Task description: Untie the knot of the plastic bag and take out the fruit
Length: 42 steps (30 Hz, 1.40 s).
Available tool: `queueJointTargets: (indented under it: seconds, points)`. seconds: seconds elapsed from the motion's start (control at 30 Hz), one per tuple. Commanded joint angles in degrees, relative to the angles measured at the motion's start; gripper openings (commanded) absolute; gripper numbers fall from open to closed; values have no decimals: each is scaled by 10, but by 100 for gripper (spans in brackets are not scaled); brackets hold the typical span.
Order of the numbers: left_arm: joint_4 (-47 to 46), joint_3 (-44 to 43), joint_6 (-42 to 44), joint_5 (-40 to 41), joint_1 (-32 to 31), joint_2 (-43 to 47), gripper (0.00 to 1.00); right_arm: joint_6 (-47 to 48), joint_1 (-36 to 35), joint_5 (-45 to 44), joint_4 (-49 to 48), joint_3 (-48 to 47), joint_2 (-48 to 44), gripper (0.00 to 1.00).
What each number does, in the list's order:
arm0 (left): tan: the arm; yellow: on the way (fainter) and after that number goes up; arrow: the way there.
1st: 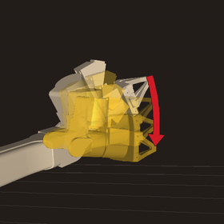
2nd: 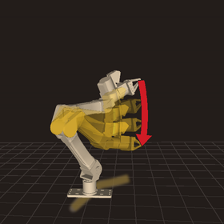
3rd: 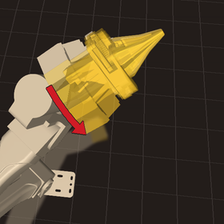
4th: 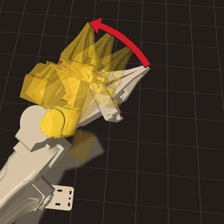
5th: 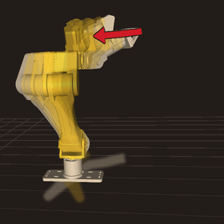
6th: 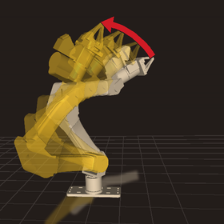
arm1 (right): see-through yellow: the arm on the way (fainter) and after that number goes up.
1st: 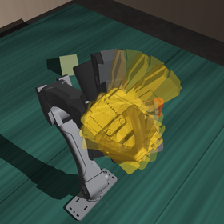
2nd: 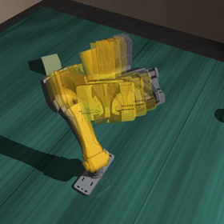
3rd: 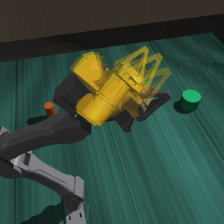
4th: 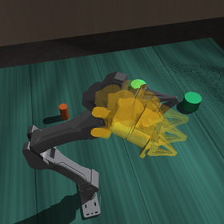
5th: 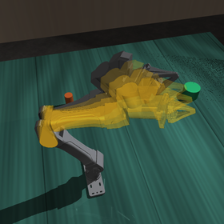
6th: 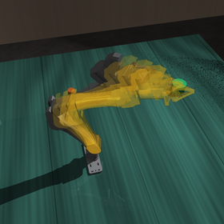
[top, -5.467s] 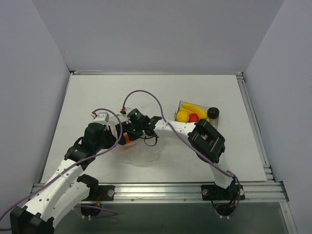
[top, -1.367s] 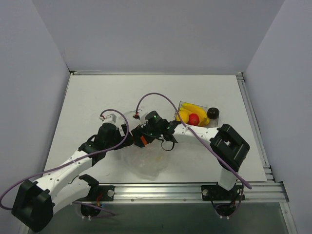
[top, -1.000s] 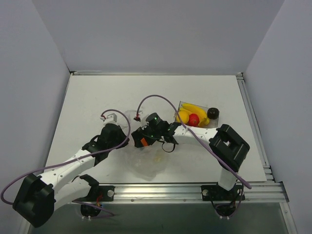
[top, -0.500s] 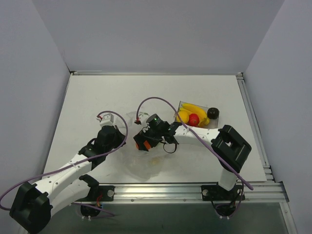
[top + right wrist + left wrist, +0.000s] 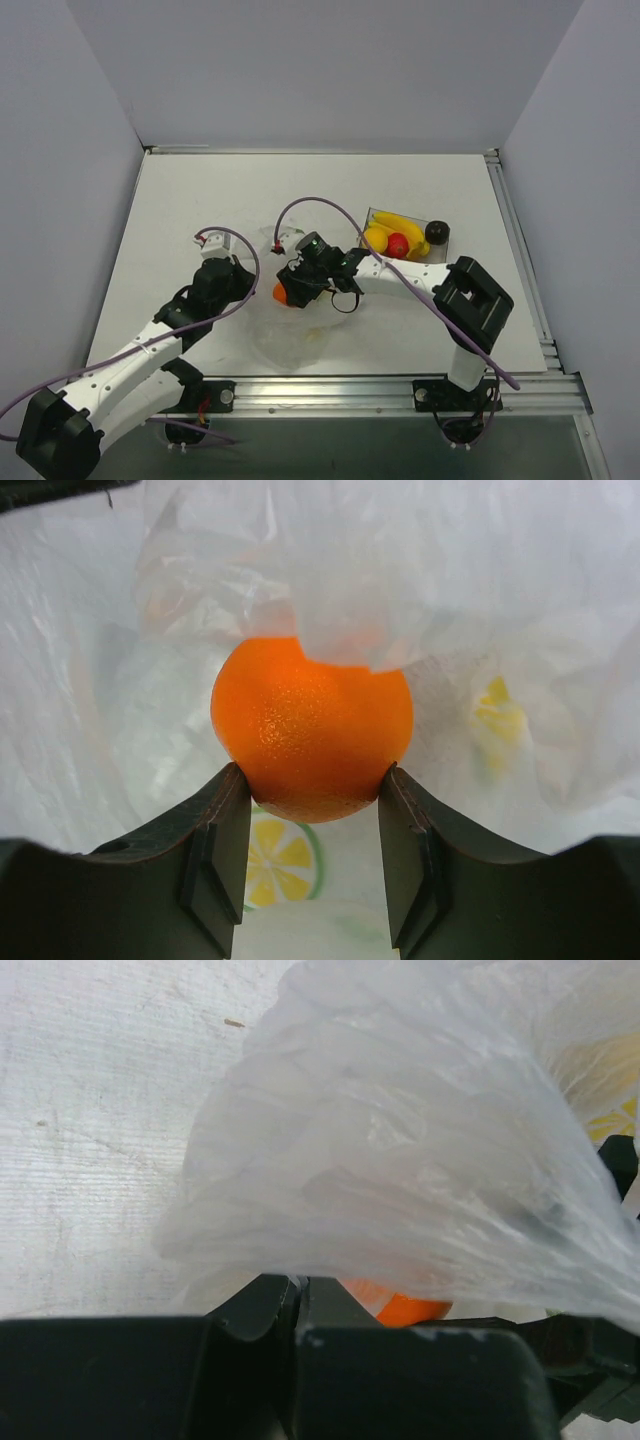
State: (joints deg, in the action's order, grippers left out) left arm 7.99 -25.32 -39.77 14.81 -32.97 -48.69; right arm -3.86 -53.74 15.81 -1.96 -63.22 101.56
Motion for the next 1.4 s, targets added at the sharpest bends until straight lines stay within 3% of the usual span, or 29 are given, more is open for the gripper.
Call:
queueJointTargets:
  seconds: [0.0, 0.53, 0.8, 1.1, 1.37]
  points:
    - [8, -42, 35, 17, -2, 17, 0, 1, -3, -11, 17, -7, -47, 15]
    - [84, -111, 129, 112, 1, 38, 0, -46, 5, 2, -41, 19, -196, 4]
    - [123, -142, 149, 103, 51, -5, 0, -56, 31, -2, -42, 29, -274, 3]
    - [114, -100, 145, 72, 70, 17, 0, -42, 172, -172, 54, 92, -369, 2]
    - [103, -97, 152, 55, 70, 33, 0, -97, 341, -197, 70, 119, -348, 3]
